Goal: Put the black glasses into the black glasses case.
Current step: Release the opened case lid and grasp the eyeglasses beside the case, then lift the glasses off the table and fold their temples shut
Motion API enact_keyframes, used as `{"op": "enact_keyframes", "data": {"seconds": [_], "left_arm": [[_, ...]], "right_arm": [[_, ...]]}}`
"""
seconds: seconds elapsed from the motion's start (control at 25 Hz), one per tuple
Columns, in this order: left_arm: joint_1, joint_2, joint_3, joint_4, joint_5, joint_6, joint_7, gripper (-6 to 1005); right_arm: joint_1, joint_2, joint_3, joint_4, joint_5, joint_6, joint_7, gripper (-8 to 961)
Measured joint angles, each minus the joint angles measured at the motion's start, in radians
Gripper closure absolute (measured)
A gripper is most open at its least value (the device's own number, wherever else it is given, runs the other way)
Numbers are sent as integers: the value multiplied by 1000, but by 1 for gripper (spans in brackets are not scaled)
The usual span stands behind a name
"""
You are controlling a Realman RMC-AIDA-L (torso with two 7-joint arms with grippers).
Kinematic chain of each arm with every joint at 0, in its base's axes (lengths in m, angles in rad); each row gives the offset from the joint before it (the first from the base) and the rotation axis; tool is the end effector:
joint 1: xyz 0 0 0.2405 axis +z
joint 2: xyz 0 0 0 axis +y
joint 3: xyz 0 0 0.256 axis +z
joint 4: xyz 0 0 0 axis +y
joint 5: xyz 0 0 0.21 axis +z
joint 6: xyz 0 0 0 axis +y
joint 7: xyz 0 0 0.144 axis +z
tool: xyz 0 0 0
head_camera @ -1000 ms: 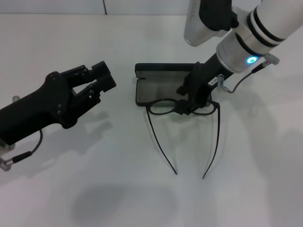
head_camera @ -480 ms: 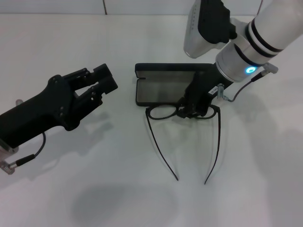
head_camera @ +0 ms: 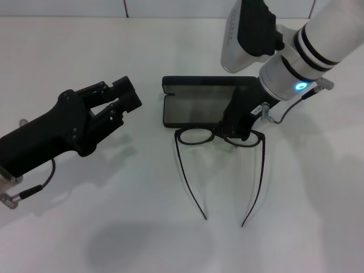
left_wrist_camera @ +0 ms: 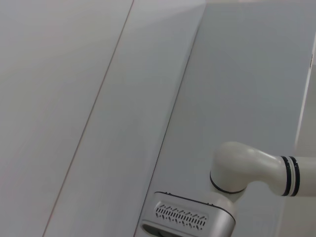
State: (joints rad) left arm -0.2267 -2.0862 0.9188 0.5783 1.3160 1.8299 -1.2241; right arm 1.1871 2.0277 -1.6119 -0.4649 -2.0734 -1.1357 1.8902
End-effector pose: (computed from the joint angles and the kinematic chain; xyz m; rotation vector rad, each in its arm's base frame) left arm -0.2679 0.2468 0.0246 -2.3646 -0.5592 -1.4436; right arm 0.1015 0.4126 -0.0966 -3.0341 0.0834 -0.4304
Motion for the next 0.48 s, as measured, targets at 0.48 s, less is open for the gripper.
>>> {"op": "enact_keyframes", "data": {"seconds": [0.48], "left_arm": [[10,12,0,0,-21,92,-3,805]], "right_arm": [[-240,-3,23,-345,50,-11,32,900]]}}
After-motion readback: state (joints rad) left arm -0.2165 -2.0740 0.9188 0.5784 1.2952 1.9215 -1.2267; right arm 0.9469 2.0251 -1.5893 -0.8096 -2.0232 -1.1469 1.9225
